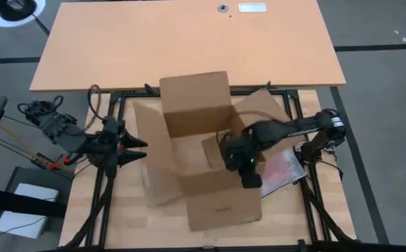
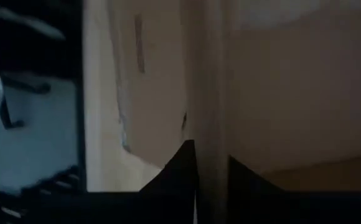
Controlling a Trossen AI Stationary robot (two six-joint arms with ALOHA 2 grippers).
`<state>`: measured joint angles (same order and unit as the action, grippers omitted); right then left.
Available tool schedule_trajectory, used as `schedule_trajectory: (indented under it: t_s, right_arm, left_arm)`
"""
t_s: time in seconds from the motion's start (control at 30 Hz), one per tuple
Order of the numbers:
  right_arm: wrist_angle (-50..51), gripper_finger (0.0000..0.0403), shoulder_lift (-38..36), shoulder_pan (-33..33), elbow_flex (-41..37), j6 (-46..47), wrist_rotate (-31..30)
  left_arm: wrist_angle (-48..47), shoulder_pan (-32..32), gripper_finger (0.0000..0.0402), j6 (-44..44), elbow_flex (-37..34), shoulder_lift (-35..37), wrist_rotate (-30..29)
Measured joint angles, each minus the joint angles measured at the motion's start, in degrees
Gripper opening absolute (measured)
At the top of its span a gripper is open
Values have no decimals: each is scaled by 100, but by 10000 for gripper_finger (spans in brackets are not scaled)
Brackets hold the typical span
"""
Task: Unpack boxes
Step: Break down the cardboard box until it is fully flat using the red cutter
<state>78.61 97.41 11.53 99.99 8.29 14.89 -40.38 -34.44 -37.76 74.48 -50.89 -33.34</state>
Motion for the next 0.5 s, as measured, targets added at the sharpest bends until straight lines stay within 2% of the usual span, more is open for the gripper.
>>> schedule_trajectory:
  t_s: [0.13,0.27,0.4,0.5]
  right_arm:
    - [123,12,-99,-411,1154,454,361]
    - [-665,11,-120,-757,1911,690,407]
    - [-2149,11,-130,-1005,2012,1136,243]
    - [-2885,11,-68,-1127,1851,1734,179]
  left_arm:
    - [28,0,203,188,456,7,-166]
    - [14,7,203,599,1044,11,-381]
    - [35,2,203,1034,1567,9,-593]
    - [33,2,203,1267,1942,-10,-671]
